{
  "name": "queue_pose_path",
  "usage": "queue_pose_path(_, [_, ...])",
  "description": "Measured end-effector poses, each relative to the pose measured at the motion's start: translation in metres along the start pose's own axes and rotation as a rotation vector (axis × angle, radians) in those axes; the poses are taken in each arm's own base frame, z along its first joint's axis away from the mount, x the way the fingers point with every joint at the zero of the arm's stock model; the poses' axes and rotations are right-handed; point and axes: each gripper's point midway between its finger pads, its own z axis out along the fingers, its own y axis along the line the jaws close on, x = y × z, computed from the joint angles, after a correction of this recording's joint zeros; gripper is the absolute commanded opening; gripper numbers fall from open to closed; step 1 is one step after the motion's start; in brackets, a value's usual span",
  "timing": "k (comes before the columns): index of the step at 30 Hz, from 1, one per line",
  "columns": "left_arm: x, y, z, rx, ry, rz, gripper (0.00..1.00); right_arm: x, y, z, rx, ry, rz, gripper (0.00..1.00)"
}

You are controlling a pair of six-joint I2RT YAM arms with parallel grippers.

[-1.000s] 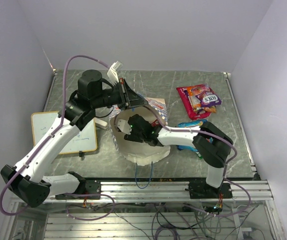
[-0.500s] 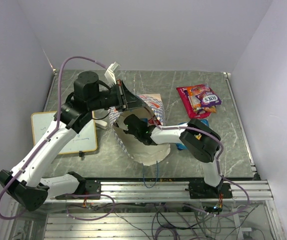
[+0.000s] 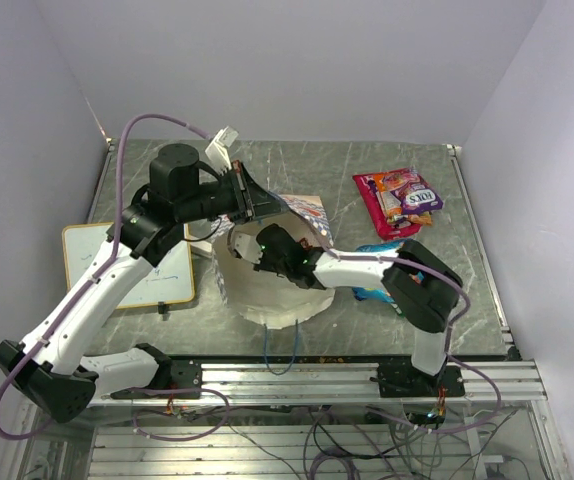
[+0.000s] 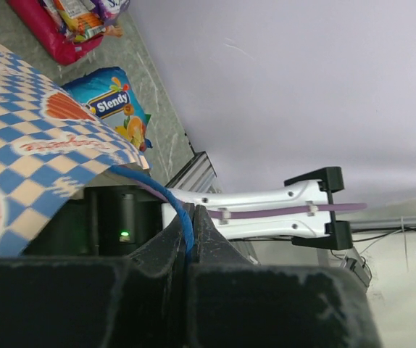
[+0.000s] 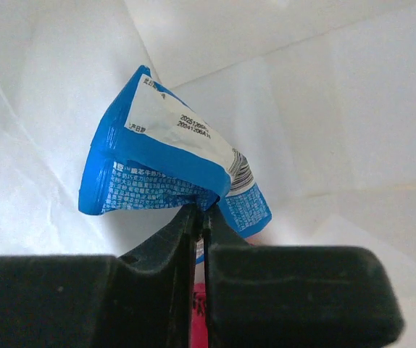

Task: Take the snacks out of the paper bag
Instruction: Pick up the snack from the paper bag.

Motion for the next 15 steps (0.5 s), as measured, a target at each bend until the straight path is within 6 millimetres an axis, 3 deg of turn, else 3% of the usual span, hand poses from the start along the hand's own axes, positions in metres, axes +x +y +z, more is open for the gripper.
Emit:
queue_pose_path(8, [-0.015, 0.007, 0.008, -0.039, -0.042, -0.003, 0.07, -0.026, 0.004, -0.052, -0.127, -0.145, -0.014, 0.00])
queue_pose_path(15, [-0.025, 0.015, 0.020, -0.074, -0.057, -0.040, 0.07, -0.039, 0.009, -0.127, -0.239, -0.305, -0.028, 0.00])
